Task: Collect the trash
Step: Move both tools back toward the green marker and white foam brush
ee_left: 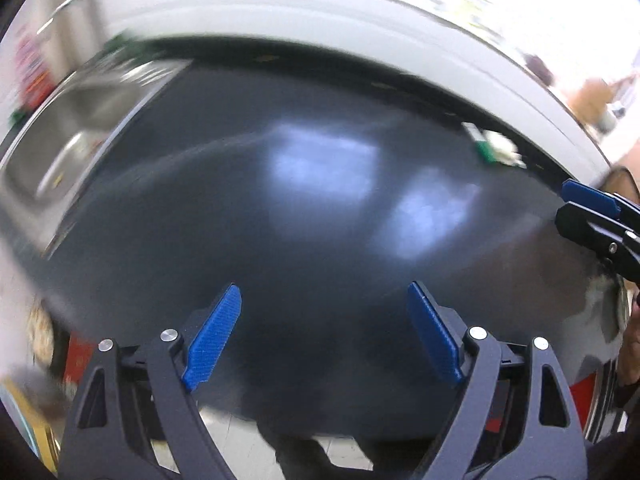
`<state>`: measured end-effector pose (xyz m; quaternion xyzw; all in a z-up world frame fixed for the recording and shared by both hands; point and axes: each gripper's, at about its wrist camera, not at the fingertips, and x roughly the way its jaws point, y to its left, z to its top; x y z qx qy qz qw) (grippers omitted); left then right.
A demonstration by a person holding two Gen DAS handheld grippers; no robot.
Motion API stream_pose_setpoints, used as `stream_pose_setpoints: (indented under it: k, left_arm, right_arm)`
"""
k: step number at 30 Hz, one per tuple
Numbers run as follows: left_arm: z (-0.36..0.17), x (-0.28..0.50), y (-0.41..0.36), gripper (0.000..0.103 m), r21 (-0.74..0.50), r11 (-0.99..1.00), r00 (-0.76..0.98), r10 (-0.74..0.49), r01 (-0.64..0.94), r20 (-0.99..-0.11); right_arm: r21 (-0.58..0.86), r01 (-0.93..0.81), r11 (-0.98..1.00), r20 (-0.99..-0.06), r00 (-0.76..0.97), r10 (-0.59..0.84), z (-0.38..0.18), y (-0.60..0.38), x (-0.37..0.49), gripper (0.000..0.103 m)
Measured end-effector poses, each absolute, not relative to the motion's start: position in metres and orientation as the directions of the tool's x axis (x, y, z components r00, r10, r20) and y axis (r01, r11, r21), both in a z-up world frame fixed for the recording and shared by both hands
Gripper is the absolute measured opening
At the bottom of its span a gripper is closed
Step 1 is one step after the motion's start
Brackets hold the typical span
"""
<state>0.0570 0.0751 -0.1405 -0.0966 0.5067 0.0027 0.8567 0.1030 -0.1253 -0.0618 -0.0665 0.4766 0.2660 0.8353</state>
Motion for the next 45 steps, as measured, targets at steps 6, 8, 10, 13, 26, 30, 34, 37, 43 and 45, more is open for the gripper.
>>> stream_pose_setpoints:
  k: [6, 8, 10, 13, 26, 30, 34, 37, 43, 45]
  left_arm:
    - [-0.141, 0.126, -0.018, 0.082, -0.151, 0.988, 0.481, -0.148, 0.032, -0.864]
    - [-0.143, 0.142, -0.042, 0.082, -0.144, 0.988, 0.476, -0.153, 0.056, -0.866]
    - [-0.149, 0.162, -0.069, 0.082, -0.132, 0.988, 0.458, -0.155, 0.082, -0.875]
    - [-0.160, 0.191, -0.095, 0.082, -0.105, 0.989, 0.443, -0.143, 0.109, -0.885]
    - [-0.232, 0.319, -0.167, 0.083, -0.039, 0.992, 0.366, -0.080, 0.117, -0.927]
    - [-0.237, 0.336, -0.165, 0.084, 0.021, 0.991, 0.398, -0.034, 0.134, -0.917]
    - [-0.236, 0.345, -0.146, 0.084, 0.033, 0.991, 0.407, -0.022, 0.126, -0.913]
    - [-0.236, 0.352, -0.139, 0.084, 0.037, 0.988, 0.421, -0.030, 0.151, -0.907]
    - [-0.236, 0.362, -0.143, 0.084, 0.032, 0.961, 0.432, -0.093, 0.273, -0.897]
    - [-0.236, 0.364, -0.144, 0.081, 0.035, 0.952, 0.442, -0.109, 0.304, -0.890]
  right_arm:
    - [0.116, -0.387, 0.915, -0.838, 0.456, 0.299, -0.069, -0.238, 0.149, 0.070]
    - [0.109, -0.374, 0.921, -0.842, 0.457, 0.286, -0.072, -0.260, 0.156, 0.070]
    - [0.107, -0.366, 0.924, -0.846, 0.455, 0.278, -0.076, -0.279, 0.164, 0.070]
    - [0.108, -0.361, 0.926, -0.855, 0.442, 0.272, -0.087, -0.305, 0.182, 0.070]
    - [0.121, -0.436, 0.892, -0.904, 0.322, 0.280, -0.157, -0.338, 0.280, 0.070]
    - [0.128, -0.492, 0.861, -0.906, 0.294, 0.303, -0.177, -0.330, 0.308, 0.070]
    - [0.117, -0.587, 0.801, -0.906, 0.268, 0.328, -0.194, -0.315, 0.333, 0.070]
    - [0.104, -0.647, 0.755, -0.901, 0.261, 0.347, -0.201, -0.303, 0.346, 0.070]
    - [0.103, -0.726, 0.680, -0.894, 0.232, 0.383, -0.208, -0.292, 0.354, 0.065]
    - [0.113, -0.738, 0.665, -0.896, 0.213, 0.389, -0.212, -0.291, 0.352, 0.051]
